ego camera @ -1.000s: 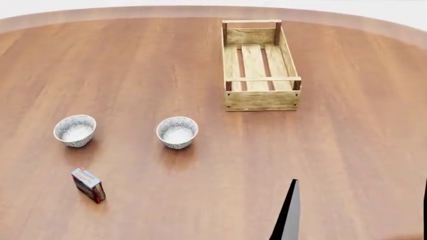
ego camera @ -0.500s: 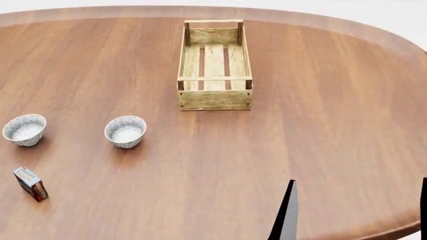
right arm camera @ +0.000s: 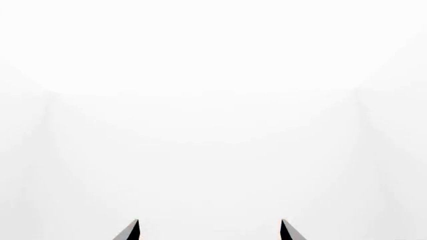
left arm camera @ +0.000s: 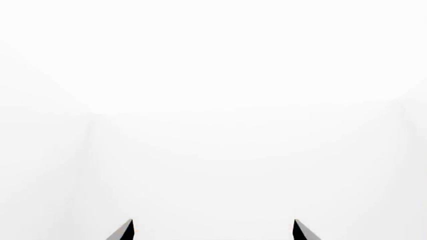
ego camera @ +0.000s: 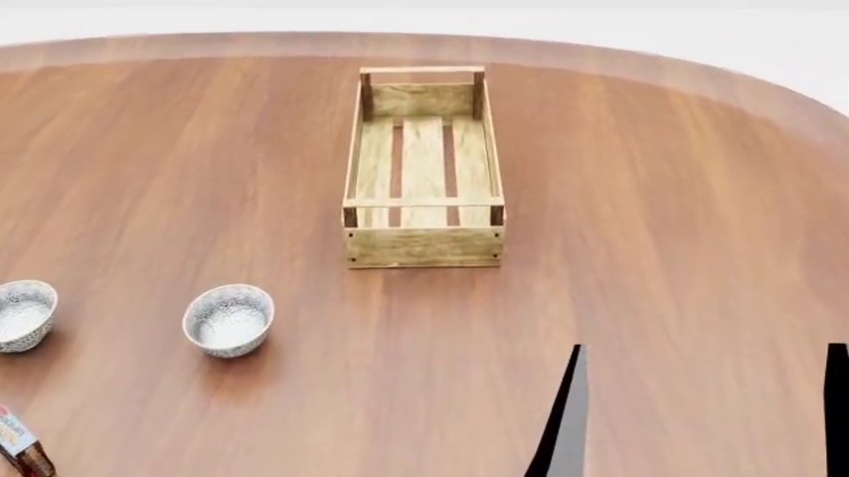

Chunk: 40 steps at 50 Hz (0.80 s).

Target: Stack the right bowl on the left bowl and place them in the tray.

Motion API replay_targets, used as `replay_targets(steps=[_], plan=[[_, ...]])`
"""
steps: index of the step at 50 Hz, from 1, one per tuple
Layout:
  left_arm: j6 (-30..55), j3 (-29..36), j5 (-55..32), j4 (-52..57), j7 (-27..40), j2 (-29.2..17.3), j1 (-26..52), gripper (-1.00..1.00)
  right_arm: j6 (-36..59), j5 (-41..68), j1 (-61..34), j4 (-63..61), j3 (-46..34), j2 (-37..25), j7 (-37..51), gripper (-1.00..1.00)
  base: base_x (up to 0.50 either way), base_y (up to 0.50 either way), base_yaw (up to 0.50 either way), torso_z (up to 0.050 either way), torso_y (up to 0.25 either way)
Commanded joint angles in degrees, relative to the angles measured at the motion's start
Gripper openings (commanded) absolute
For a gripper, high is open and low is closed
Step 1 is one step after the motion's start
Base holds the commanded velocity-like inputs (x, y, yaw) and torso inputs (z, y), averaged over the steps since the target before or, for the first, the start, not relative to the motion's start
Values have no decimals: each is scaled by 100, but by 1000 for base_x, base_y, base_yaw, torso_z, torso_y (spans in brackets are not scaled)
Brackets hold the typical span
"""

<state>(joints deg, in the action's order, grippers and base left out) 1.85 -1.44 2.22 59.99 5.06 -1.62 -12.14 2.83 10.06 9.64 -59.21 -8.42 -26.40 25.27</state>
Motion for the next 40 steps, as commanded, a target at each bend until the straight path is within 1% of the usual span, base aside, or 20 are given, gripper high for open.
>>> replay_targets(steps=[1,22,40], plan=[[-94,-179,48,0,-156,122,-27,100,73,-61,-33,-14,104,7,35,100,500,0,0,0,0],[-96,-192,36,0,-147,118,-43,100,77,-5,-81,8,-9,-177,262,100,500,-10,0,0,1],[-135,-194,51,0,-143,121,-71,100,75,-15,-100,-2,-105,-332,418,100,500,-151,0,0,1]])
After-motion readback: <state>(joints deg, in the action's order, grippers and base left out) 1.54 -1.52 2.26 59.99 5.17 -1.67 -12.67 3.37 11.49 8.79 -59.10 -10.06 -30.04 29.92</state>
